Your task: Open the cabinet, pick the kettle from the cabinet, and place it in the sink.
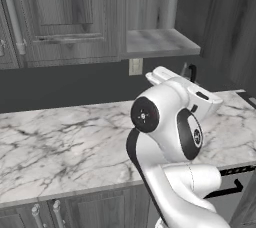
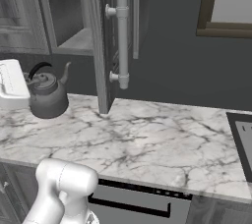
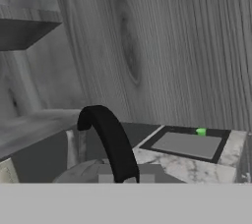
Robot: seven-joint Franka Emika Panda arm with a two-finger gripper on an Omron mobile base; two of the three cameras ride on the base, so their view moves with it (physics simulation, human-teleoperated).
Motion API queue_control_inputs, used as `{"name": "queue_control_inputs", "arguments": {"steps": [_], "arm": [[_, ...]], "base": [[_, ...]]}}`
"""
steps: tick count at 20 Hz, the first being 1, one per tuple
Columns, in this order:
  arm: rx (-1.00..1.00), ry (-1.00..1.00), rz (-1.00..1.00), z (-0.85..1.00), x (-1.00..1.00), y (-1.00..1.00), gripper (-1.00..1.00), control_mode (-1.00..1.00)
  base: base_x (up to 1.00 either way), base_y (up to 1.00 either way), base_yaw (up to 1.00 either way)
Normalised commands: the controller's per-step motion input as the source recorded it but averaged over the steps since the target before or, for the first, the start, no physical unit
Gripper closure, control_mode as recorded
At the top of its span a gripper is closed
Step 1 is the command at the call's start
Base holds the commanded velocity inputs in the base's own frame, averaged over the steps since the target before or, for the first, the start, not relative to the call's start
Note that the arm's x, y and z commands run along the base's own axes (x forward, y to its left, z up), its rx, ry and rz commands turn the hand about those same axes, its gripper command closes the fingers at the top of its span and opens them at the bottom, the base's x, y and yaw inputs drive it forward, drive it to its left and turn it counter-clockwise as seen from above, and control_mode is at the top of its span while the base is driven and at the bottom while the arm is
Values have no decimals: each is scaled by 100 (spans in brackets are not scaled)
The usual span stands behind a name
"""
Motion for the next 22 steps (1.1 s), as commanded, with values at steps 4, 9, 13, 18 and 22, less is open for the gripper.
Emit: {"name": "queue_control_inputs", "arguments": {"steps": [4, 9, 13, 18, 22], "arm": [[0, 1, -6, -21, 0, 7, 100, -100], [0, 1, -3, -13, 0, 1, 100, -100], [0, 0, -1, -12, 0, 0, 100, -100], [0, 1, 0, -13, 0, 0, 100, -100], [0, 3, 0, 0, 0, 0, 100, -100]], "base": [[0, 0, 0], [0, 0, 0], [0, 0, 0], [0, 0, 0], [0, 0, 0]]}}
